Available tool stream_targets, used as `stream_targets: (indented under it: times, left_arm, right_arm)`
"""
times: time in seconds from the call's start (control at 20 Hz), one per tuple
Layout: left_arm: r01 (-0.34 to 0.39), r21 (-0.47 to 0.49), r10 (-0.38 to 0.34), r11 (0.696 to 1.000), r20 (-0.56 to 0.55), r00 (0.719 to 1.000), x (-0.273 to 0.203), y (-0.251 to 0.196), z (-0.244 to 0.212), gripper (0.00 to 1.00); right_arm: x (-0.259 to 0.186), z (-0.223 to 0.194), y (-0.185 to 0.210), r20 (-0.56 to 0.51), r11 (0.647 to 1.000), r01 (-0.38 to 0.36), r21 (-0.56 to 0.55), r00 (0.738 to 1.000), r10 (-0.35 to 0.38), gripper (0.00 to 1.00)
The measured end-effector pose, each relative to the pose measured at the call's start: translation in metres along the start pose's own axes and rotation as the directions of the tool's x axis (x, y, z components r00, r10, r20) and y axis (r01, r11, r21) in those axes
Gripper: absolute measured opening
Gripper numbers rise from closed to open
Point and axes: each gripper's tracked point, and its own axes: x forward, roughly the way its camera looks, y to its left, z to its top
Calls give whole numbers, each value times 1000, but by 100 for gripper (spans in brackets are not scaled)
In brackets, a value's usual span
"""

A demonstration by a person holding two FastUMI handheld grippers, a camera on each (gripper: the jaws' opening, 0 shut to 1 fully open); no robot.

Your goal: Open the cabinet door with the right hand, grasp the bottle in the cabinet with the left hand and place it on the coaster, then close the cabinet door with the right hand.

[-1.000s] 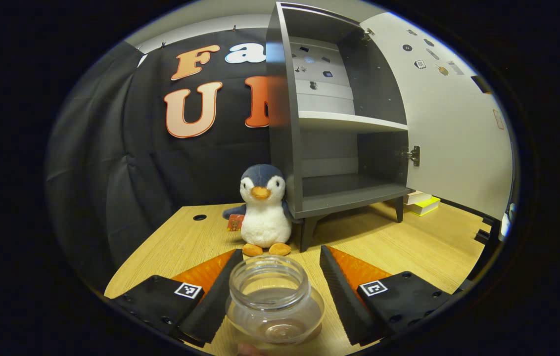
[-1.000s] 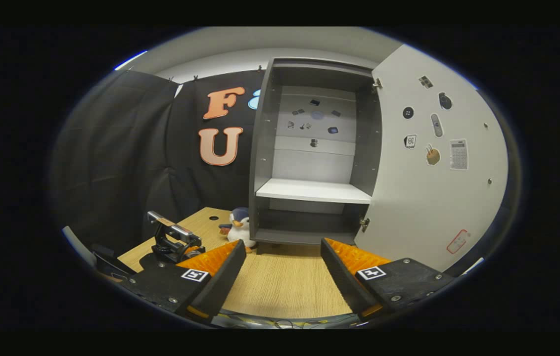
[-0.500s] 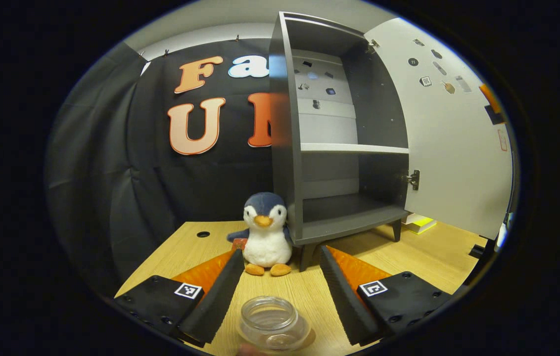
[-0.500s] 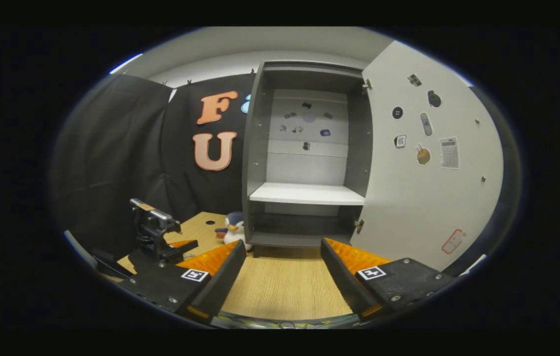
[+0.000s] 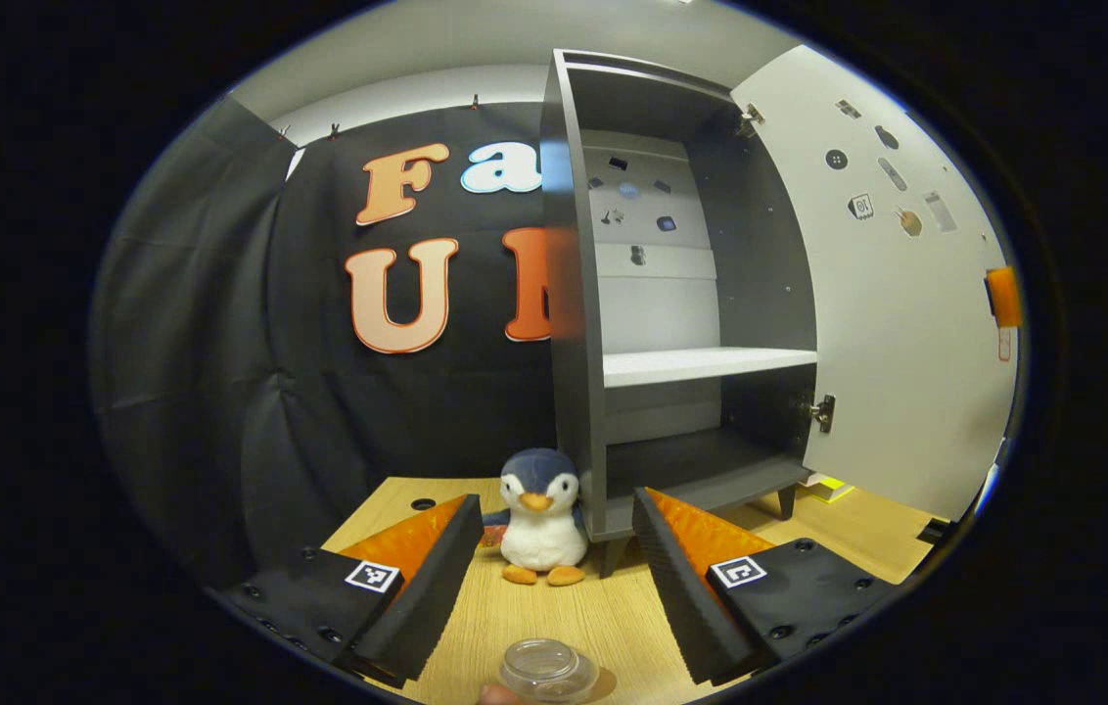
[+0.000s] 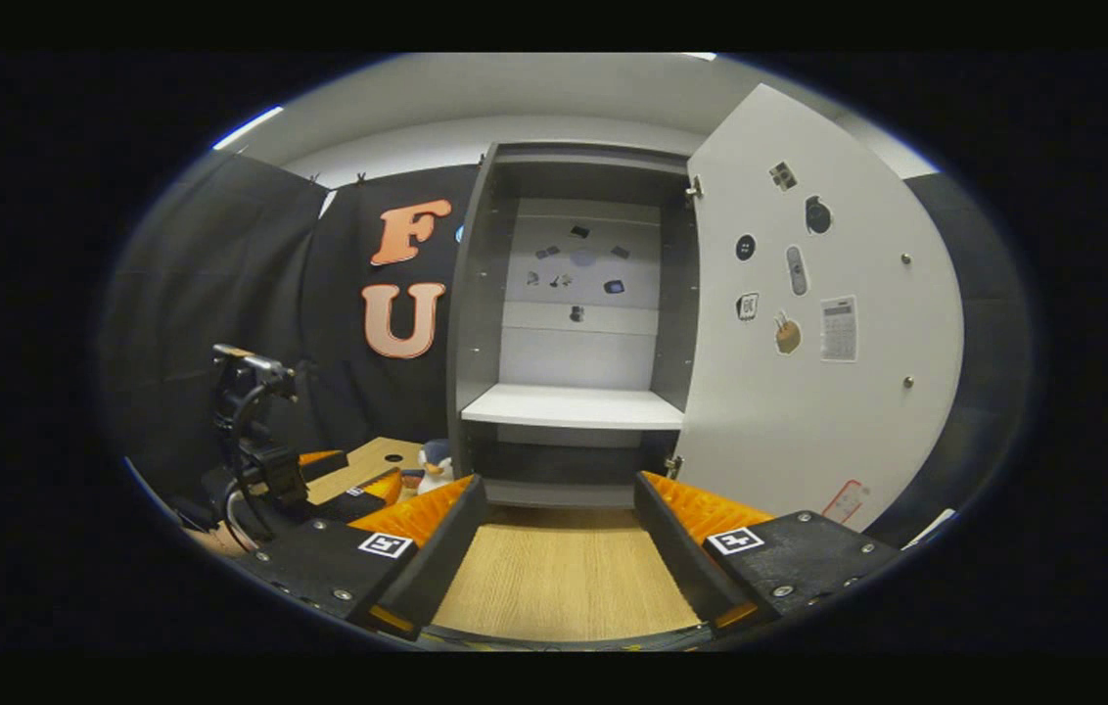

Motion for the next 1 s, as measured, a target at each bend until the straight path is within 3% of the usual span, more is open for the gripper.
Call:
stream_targets:
  times: [0.7, 1.0]
  left_arm:
    - [14, -77, -8, 997, 80, 997, -16, -20, 121, 100]
    - [-15, -107, 23, 994, 76, 997, -24, -28, 148, 99]
  right_arm:
    - [-71, 38, -100, 44, 991, 131, -17, 990, -130, 94]
    - [-105, 40, -173, 50, 970, 240, -48, 970, -238, 94]
